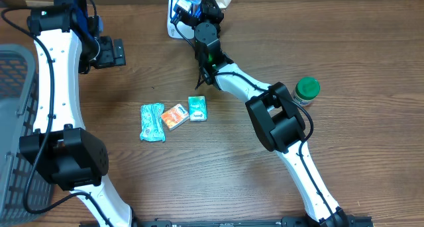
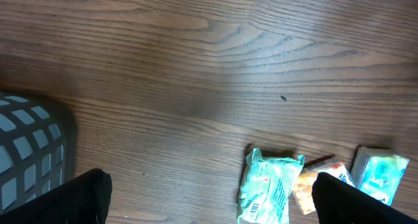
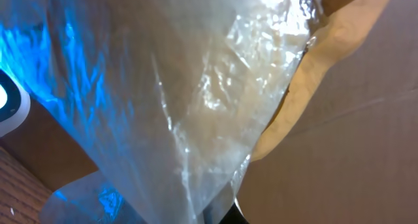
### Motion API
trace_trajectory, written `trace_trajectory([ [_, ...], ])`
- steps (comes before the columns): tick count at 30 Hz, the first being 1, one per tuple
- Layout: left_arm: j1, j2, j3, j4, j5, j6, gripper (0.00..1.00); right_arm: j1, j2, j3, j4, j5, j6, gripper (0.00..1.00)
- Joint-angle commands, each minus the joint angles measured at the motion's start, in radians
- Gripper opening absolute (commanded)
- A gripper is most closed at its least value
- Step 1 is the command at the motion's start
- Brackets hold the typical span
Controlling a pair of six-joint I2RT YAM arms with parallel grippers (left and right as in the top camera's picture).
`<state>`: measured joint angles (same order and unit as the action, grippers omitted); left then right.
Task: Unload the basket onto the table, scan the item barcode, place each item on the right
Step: 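Hold the bread bag against the scanner face, right gripper, then carry the bread bag right and set it beside the jar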
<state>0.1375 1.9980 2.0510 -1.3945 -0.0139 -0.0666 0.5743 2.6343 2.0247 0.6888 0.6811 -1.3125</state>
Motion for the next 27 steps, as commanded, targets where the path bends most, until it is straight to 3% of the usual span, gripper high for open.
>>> trace_trajectory([
  [1,-0.001,-0.028,-0.003,0.001,0.007,0.026,1.00,0.027,-0.003,0.026,0.026,0.009,0.029,0.04],
  [5,-0.001,-0.028,-0.003,0.001,0.007,0.026,1.00,0.056,-0.018,0.026,0.051,0.040,0.045,0.04],
  [10,-0.001,-0.028,-0.003,0.000,0.007,0.026,1.00,0.064,-0.144,0.026,0.020,0.169,0.172,0.04],
  [15,-0.001,-0.028,-0.003,0.000,0.007,0.026,1.00,0.084,-0.321,0.026,-0.146,0.328,0.278,0.04],
  [19,-0.001,-0.028,-0.003,0.000,0.007,0.026,1.00,0.112,-0.493,0.026,-0.565,0.336,0.526,0.04],
  [27,-0.001,-0.028,-0.003,0.000,0.007,0.026,1.00,0.114,-0.763,0.026,-1.403,-0.179,1.188,0.04],
])
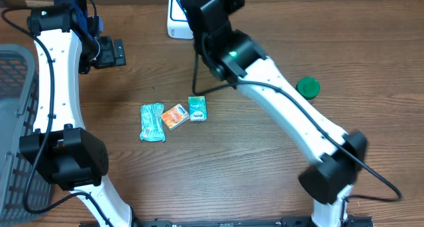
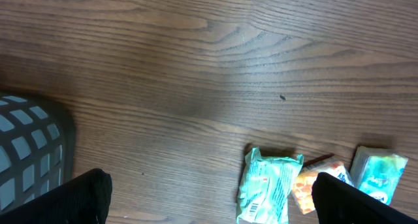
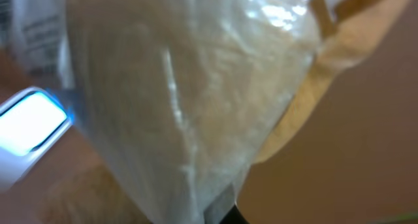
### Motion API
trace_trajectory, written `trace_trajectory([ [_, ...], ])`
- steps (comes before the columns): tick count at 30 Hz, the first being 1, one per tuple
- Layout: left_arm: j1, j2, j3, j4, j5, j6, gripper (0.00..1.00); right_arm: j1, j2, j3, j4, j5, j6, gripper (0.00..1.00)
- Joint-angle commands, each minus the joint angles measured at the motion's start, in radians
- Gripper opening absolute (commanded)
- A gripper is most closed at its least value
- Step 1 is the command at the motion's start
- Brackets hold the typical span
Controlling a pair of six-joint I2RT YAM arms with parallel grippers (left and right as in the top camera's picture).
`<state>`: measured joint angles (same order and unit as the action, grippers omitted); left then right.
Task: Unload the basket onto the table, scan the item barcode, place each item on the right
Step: 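Carry the bread bag right and set it beside the jar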
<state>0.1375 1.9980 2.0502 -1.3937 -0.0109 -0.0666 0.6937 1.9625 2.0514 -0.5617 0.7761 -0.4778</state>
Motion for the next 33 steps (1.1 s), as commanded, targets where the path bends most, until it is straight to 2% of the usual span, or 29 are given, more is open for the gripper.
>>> trace_trajectory([
  [1,-0.001,-0.028,-0.002,0.000,0.004,0.026,0.99,-0.008,-0.109,0.000,-0.210,-0.331,0.388,0.04],
  [2,-0.001,-0.028,-0.002,0.000,0.004,0.026,1.00,-0.016,-0.149,0.000,-0.322,-0.431,0.454,0.04],
  [6,-0.001,-0.028,-0.002,0.000,0.004,0.026,1.00,-0.087,-0.226,-0.001,-0.585,-0.606,0.587,0.04],
  [10,-0.001,-0.028,-0.002,0.000,0.004,0.026,1.00,-0.298,-0.232,-0.017,-0.772,-0.719,0.673,0.04],
  [12,-0.001,-0.028,-0.002,0.000,0.004,0.026,1.00,-0.457,-0.231,-0.053,-0.819,-0.755,0.725,0.04],
  [19,-0.001,-0.028,-0.002,0.000,0.004,0.026,1.00,-0.806,-0.231,-0.223,-0.822,-0.779,0.793,0.04],
  [21,-0.001,-0.028,-0.002,0.000,0.004,0.026,1.00,-0.911,-0.231,-0.363,-0.784,-0.779,0.793,0.04],
  [24,-0.001,-0.028,-0.002,0.000,0.004,0.026,1.00,-0.975,-0.230,-0.540,-0.695,-0.779,0.793,0.04],
  [27,-0.001,-0.028,-0.002,0.000,0.004,0.026,1.00,-0.993,-0.231,-0.625,-0.632,-0.779,0.793,0.04],
  [28,-0.001,-0.028,-0.002,0.000,0.004,0.026,1.00,-0.997,-0.231,-0.650,-0.614,-0.779,0.793,0.08],
  [29,-0.001,-0.028,-0.002,0.000,0.004,0.026,1.00,-0.997,-0.230,-0.668,-0.601,-0.779,0.793,0.20],
  [31,-0.001,-0.028,-0.002,0.000,0.004,0.026,1.00,-0.997,-0.231,-0.673,-0.599,-0.779,0.792,0.27],
  [33,-0.001,-0.028,-0.002,0.000,0.004,0.026,1.00,-0.997,-0.231,-0.668,-0.600,-0.779,0.791,0.43],
])
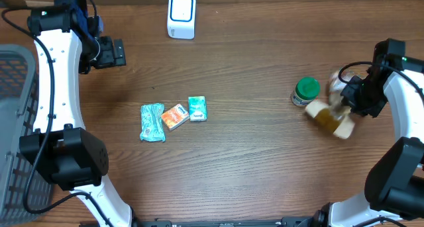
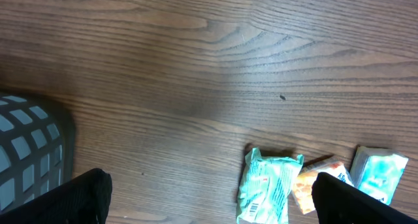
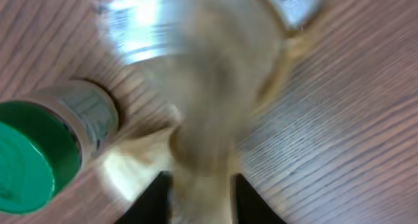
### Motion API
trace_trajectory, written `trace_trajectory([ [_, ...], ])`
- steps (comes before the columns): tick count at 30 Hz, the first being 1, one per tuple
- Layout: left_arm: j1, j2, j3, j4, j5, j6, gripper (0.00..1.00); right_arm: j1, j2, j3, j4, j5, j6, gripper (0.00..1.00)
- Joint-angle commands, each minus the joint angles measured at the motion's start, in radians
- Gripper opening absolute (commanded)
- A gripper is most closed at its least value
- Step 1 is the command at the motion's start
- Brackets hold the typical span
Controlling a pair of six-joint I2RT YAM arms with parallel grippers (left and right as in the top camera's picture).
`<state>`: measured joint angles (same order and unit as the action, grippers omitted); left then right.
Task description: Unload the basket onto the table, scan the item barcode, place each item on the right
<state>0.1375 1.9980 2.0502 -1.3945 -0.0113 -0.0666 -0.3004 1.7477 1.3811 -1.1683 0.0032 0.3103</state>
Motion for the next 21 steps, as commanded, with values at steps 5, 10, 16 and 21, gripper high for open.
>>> trace_trajectory([
  [5,-0.001,-0.028,-0.002,0.001,0.004,0.026,1.00,0.002,-0.016,0.106,-0.091,-0.025,-0.003,0.42],
  [10,-0.001,-0.028,-0.002,0.000,0.004,0.026,1.00,0.166,-0.016,0.358,-0.227,-0.172,-0.035,0.43],
  [16,-0.001,-0.028,-0.002,0.001,0.004,0.026,1.00,0.467,-0.003,0.365,-0.064,-0.290,0.006,0.52],
  [21,-0.001,-0.028,-0.002,0.000,0.004,0.026,1.00,0.691,0.100,0.292,0.114,-0.290,0.156,0.47],
])
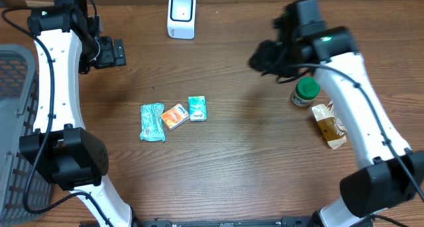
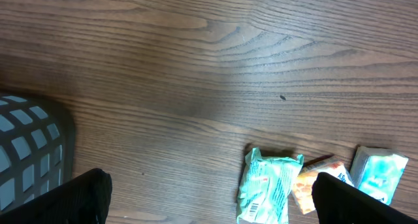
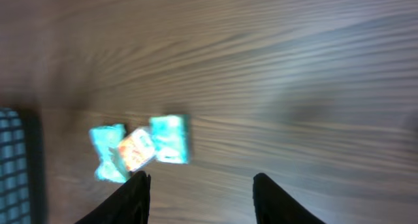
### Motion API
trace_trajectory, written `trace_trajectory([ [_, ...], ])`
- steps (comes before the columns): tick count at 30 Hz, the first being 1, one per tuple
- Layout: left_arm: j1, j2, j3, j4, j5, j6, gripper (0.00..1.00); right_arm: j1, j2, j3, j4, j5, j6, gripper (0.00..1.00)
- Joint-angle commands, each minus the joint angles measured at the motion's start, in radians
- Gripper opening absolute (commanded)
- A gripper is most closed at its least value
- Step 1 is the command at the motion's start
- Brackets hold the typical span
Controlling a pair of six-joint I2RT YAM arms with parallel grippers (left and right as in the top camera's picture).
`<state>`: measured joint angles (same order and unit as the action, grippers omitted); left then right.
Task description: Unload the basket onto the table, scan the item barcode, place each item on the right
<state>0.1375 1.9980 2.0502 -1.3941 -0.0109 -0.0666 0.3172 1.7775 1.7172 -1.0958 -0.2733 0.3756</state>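
The white barcode scanner (image 1: 181, 15) stands at the back of the table. A tan bagged item (image 1: 329, 124) lies flat at the right, beside a green-lidded jar (image 1: 306, 91). My right gripper (image 1: 262, 57) hovers open and empty over the middle back of the table, up and left of the jar; in its wrist view the gripper (image 3: 206, 198) looks down on three small packets: mint (image 3: 108, 152), orange (image 3: 136, 149), teal (image 3: 171, 139). My left gripper (image 1: 109, 53) hangs open and empty at the back left, and in its own view (image 2: 209, 204) the packets sit near its right finger.
The mint packet (image 1: 152, 122), orange packet (image 1: 175, 116) and teal packet (image 1: 197, 108) lie in a row left of centre. A grey mesh basket (image 1: 13, 121) stands at the left edge, also seen as a corner (image 2: 26, 152).
The tan bag, then in my right gripper beside the green-lidded jar, now lies on the table there. My right gripper is open and has moved up and left toward the middle.
My right gripper held the bagged item right at the scanner, lit blue. Then it held the item higher by the scanner. Then it was at the right beside the jar with the bag. Now the bag lies there, let go. My left arm stayed still.
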Motion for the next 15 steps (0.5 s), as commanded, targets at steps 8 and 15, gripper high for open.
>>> trace_trajectory([
  [8,-0.001,-0.028,-0.002,0.000,0.004,0.026,1.00,0.235,0.220,-0.074,0.125,-0.013,0.176,0.39],
  [15,-0.001,-0.028,-0.002,0.000,0.004,0.026,1.00,0.323,0.325,-0.074,0.171,-0.009,0.232,0.35],
])
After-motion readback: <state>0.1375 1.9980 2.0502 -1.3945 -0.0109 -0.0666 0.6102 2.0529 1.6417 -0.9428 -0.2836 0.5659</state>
